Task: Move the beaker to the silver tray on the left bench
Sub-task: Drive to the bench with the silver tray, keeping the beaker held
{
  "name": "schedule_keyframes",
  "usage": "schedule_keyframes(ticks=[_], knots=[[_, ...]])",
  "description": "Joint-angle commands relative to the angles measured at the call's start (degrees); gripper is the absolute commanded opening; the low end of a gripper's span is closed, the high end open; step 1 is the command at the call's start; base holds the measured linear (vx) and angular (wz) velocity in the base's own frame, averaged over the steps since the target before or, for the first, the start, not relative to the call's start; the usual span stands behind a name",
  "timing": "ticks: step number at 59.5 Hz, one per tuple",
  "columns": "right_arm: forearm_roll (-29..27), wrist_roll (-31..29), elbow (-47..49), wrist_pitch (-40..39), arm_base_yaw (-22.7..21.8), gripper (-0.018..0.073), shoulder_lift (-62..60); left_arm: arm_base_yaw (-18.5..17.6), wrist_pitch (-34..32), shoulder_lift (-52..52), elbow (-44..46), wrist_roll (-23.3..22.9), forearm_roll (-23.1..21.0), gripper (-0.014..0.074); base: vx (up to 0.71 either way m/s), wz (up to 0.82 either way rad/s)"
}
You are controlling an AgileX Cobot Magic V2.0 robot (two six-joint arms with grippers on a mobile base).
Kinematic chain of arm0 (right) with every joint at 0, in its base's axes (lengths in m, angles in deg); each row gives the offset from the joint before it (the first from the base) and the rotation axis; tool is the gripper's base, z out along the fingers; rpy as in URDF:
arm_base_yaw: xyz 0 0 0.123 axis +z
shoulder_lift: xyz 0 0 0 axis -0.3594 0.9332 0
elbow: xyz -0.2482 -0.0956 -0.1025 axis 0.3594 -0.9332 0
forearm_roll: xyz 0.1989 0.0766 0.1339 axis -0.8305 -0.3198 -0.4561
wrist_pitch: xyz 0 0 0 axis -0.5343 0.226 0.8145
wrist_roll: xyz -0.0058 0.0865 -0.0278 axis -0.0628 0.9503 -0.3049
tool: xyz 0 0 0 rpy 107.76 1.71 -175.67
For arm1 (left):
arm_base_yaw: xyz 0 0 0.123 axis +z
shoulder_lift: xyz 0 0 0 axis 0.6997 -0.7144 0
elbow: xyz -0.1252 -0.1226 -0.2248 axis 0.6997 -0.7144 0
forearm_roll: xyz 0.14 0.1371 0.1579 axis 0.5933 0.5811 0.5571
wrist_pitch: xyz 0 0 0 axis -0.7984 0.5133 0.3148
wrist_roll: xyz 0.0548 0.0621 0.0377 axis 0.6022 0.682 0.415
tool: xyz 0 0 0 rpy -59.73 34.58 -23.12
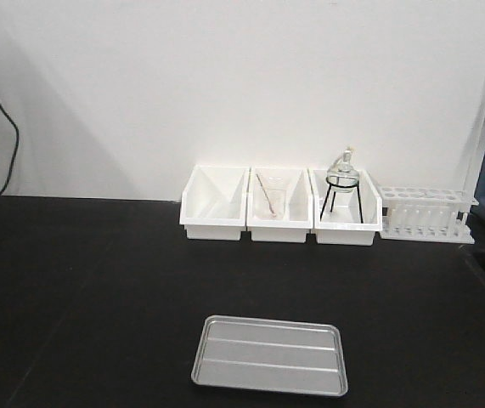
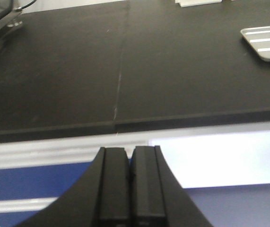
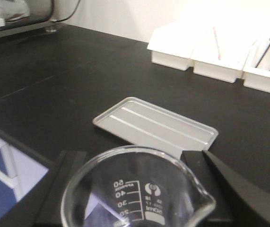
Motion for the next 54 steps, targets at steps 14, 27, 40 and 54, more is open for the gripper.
schedule_keyframes(ticks=[14, 27, 40, 54], knots=[[0.0, 0.0, 1.8, -4.4, -0.1, -0.0011, 0.1, -0.4, -4.3, 0.4, -1.1, -0.1, -0.1, 0.0001, 0.32, -0.17], [0.0, 0.0, 1.8, -4.3, -0.1, -0.0011, 0.1, -0.4, -4.3, 0.4, -1.1, -0.1, -0.1, 0.0001, 0.31, -0.09], [0.0, 0.0, 1.8, -4.3, -0.1, -0.0011, 0.1, -0.4, -4.3, 0.4, -1.1, -0.1, -0.1, 0.0001, 0.25, -0.12], [0.0, 0.0, 1.8, -4.3, -0.1, -0.0011, 0.1, -0.4, -4.3, 0.4, -1.1, -0.1, -0.1, 0.0001, 0.14, -0.10]])
